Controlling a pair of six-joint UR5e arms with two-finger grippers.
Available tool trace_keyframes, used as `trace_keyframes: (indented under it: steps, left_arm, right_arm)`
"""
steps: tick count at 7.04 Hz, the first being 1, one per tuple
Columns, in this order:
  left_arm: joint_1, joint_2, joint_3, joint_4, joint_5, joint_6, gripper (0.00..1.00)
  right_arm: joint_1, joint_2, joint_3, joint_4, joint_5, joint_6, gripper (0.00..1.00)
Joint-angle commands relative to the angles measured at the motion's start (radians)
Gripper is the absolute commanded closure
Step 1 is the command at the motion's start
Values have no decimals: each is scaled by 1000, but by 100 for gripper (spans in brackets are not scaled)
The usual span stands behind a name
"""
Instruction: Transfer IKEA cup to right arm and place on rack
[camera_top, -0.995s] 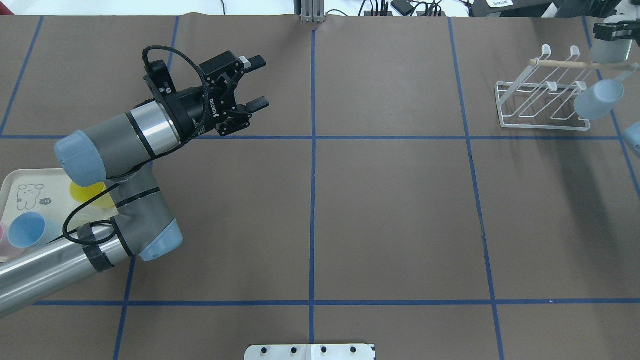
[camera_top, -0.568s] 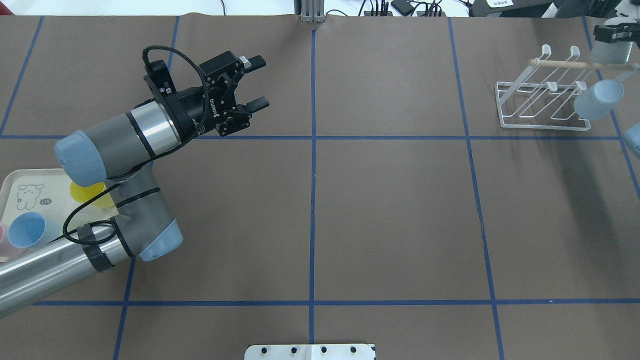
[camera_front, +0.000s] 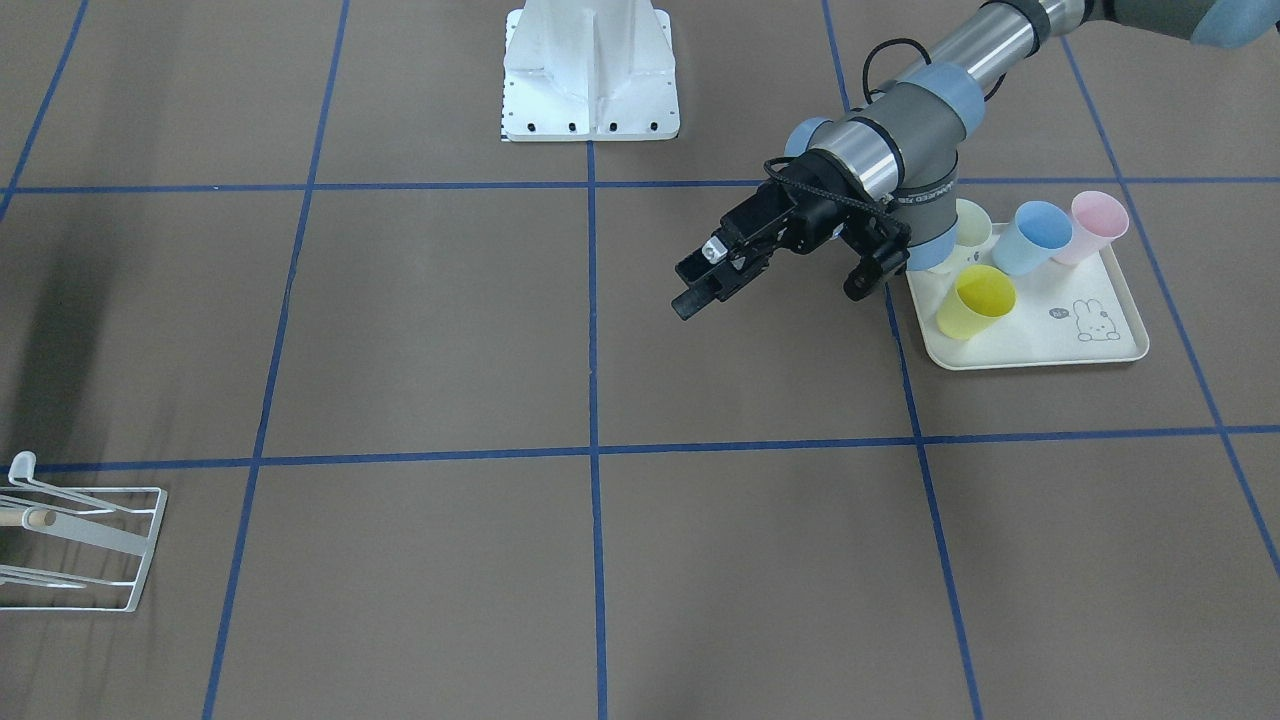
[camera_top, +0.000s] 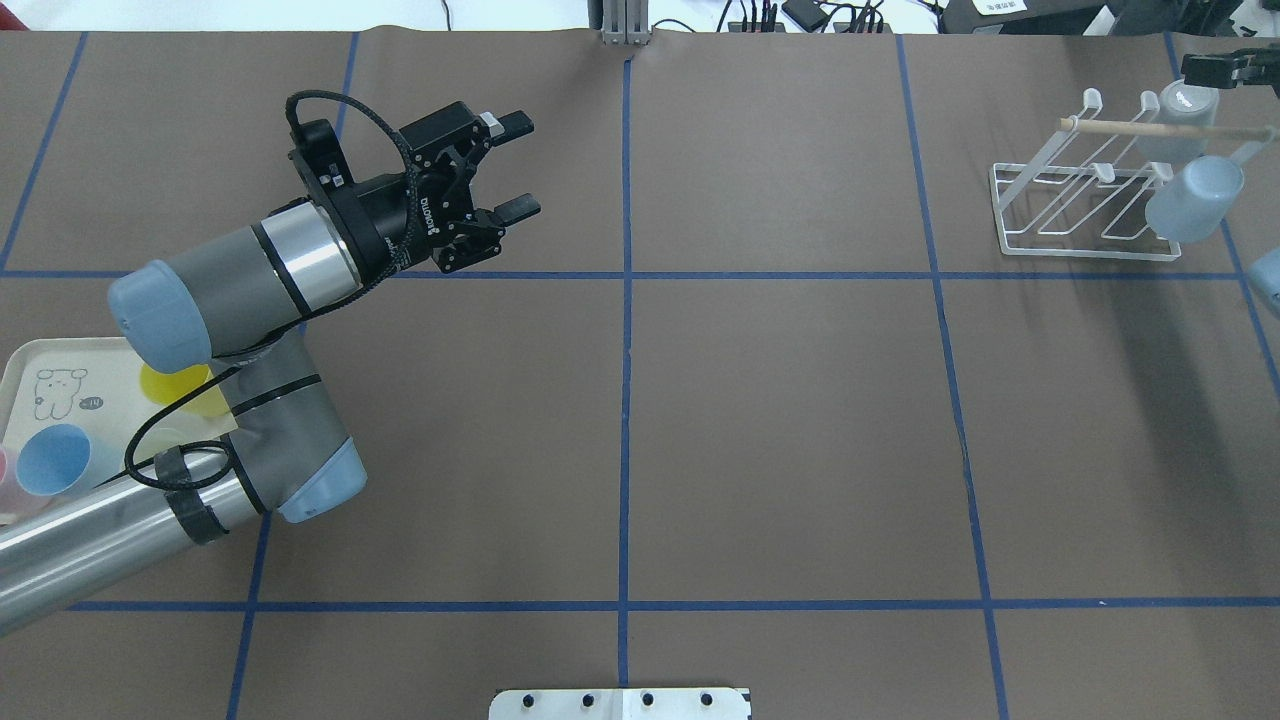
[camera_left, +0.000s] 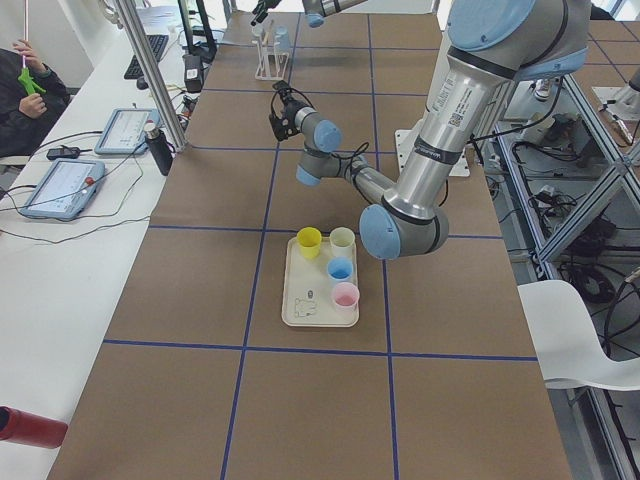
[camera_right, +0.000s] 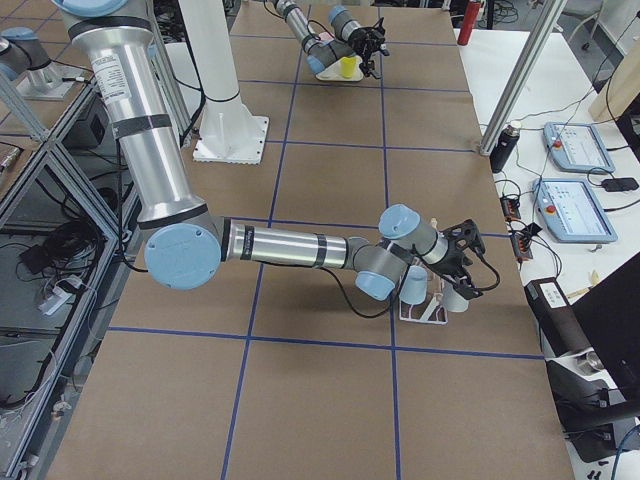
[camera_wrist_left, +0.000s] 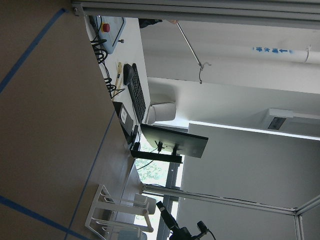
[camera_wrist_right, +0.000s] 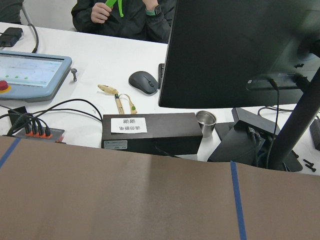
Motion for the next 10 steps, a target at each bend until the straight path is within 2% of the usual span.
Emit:
trace_keyframes:
  steps: [1,2,3,5,6,7,9,10]
  left_arm:
    - [-16,1,-27,12,-26,12,0]
    - [-51,39,-92,85,-92,62,0]
    - [-86,106,-226,243,-189,146,0]
    - [-160,278,-428,467,-351,350,1]
    - [-230,396,-480,503,-465,460,1]
    - [-298,511,-501,503,-571,590,1]
    - [-376,712,-493,505,-690,906,1]
    - [-384,751,-475,509,-715,990,1]
  right_arm:
    - [16,10,45,-5,53,39,1]
    - [51,16,68,-11,134,69,1]
    - [89,17,100,-35,220,79,1]
    - [94,8,256,-103,308,305,1]
    - [93,1,312,-113,352,380,1]
    - [86,7,349,-106,397,509,1]
    - [-16,16,429,-101,396,690,1]
    - [-57,22,449,-100,388,746,1]
